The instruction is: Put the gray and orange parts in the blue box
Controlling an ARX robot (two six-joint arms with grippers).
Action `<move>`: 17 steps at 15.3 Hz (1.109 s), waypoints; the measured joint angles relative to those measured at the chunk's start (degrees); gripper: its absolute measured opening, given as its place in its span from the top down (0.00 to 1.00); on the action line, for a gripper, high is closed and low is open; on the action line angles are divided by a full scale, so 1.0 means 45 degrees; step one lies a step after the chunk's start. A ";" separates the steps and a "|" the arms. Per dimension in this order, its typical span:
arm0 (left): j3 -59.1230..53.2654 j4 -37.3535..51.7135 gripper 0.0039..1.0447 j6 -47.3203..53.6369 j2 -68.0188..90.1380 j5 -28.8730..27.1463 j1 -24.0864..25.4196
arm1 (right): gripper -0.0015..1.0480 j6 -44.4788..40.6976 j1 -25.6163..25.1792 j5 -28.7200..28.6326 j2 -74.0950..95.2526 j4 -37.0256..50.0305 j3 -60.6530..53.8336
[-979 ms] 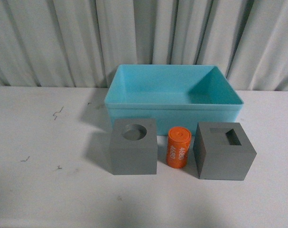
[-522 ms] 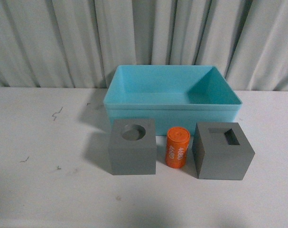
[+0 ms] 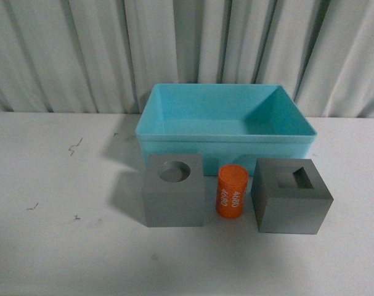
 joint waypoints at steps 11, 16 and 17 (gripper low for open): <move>0.0000 0.0000 0.06 0.0000 0.0000 0.0000 0.0000 | 0.06 0.4124 0.3827 0.3512 0.4648 0.1326 0.1729; 0.0000 0.0000 0.06 0.0000 0.0000 0.0000 0.0000 | 0.06 0.4804 0.4512 0.4090 0.6358 0.1161 0.2948; 0.0000 -0.0005 0.06 0.0000 0.0000 0.0000 0.0000 | 0.06 0.4896 0.4561 0.4172 0.6606 0.1161 0.3118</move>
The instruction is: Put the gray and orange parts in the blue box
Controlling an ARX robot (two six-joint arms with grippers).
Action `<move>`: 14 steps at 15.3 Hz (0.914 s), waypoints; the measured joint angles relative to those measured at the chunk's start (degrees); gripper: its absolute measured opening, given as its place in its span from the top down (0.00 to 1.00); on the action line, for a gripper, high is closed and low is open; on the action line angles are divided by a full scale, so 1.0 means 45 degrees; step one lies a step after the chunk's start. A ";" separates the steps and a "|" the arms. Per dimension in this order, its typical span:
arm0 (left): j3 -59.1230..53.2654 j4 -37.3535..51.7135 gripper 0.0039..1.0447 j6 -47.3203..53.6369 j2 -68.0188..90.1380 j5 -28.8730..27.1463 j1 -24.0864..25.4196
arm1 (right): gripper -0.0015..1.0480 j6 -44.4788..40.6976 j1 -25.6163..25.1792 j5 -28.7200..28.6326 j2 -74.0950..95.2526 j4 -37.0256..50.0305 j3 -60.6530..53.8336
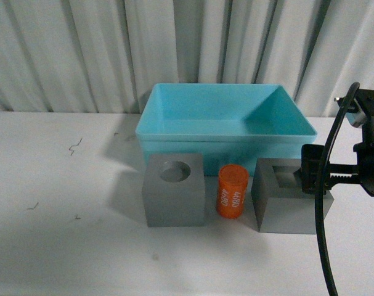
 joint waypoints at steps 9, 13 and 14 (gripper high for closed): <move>0.0000 0.0005 0.06 0.0000 0.0000 0.0005 0.0000 | 0.62 0.0087 0.0083 0.0379 0.0418 -0.0175 0.0219; 0.0000 0.0005 0.06 0.0000 0.0000 0.0000 0.0000 | 0.82 0.0049 -0.0058 0.0389 0.0068 -0.0136 -0.0175; 0.0000 0.0005 0.06 0.0000 0.0000 0.0000 0.0000 | 0.82 -0.0044 -0.0199 0.0233 -0.0398 -0.0418 -0.0554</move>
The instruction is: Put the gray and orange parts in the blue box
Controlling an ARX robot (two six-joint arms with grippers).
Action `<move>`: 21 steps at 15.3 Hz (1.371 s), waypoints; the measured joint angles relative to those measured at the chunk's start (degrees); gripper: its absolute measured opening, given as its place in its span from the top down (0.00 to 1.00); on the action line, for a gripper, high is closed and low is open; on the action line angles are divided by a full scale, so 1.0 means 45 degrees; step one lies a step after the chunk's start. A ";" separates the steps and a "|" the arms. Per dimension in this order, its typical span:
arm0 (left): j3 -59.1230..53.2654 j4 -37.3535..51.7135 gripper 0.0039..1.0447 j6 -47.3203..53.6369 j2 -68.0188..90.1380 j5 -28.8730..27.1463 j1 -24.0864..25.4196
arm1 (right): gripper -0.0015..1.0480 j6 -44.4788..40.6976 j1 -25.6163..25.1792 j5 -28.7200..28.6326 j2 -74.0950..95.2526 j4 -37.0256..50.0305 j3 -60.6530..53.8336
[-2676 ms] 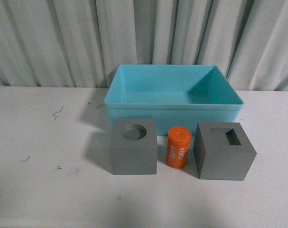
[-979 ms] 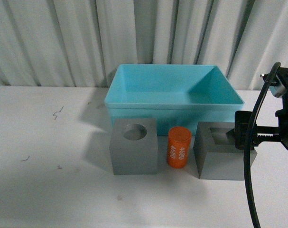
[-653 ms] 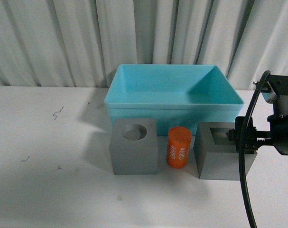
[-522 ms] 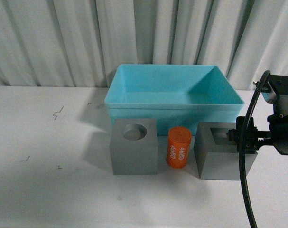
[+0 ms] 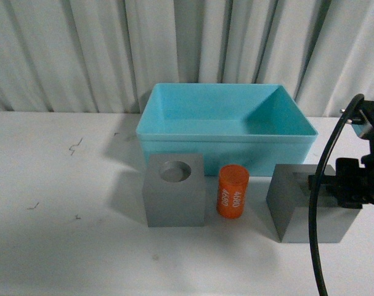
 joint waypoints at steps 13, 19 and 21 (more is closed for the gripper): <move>0.0000 0.0000 0.06 0.0000 0.0000 0.0005 0.0000 | 0.82 0.0821 -0.0107 -0.1059 0.2691 -0.1185 0.9224; 0.0000 0.0000 0.06 -0.0005 0.0000 0.0005 0.0000 | 0.82 0.1593 0.0413 0.0340 0.5319 -0.2293 1.0758; 0.0000 -0.0005 0.06 0.0000 0.0000 0.0000 0.0000 | 0.82 0.1593 0.0413 0.0481 0.5387 -0.2414 1.1132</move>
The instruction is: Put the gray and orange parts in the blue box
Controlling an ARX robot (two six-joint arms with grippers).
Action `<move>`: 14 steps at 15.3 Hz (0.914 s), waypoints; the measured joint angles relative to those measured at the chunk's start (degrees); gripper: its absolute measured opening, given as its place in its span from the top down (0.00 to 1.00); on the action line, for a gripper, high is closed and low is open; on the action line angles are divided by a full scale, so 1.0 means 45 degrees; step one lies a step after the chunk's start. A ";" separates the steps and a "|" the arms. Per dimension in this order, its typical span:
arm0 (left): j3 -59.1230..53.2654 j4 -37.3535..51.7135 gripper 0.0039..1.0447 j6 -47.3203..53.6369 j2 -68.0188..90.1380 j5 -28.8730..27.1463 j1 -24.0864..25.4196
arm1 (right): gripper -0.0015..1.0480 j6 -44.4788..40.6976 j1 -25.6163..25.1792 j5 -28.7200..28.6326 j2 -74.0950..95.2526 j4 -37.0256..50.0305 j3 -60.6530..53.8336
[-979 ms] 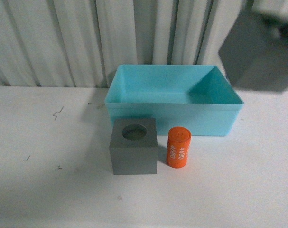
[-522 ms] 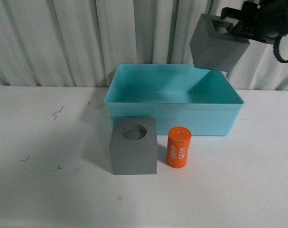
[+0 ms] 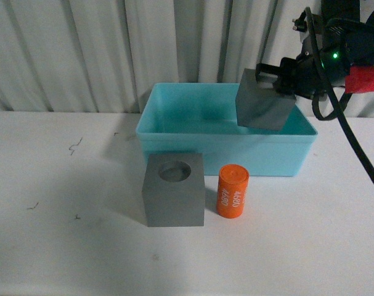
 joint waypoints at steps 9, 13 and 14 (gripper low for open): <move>0.0000 0.0005 0.06 -0.0005 0.0000 0.0005 0.0000 | 0.25 0.0180 0.0015 0.0733 -0.0126 0.1530 -0.0588; 0.0000 0.0000 0.06 0.0000 0.0000 0.0005 0.0000 | 0.07 0.0165 -0.0287 0.0529 -0.4430 0.4503 -0.4716; 0.0000 0.0000 0.06 -0.0005 0.0000 0.0005 0.0000 | 0.06 0.0223 -0.0520 0.0491 -0.6615 0.5022 -0.6397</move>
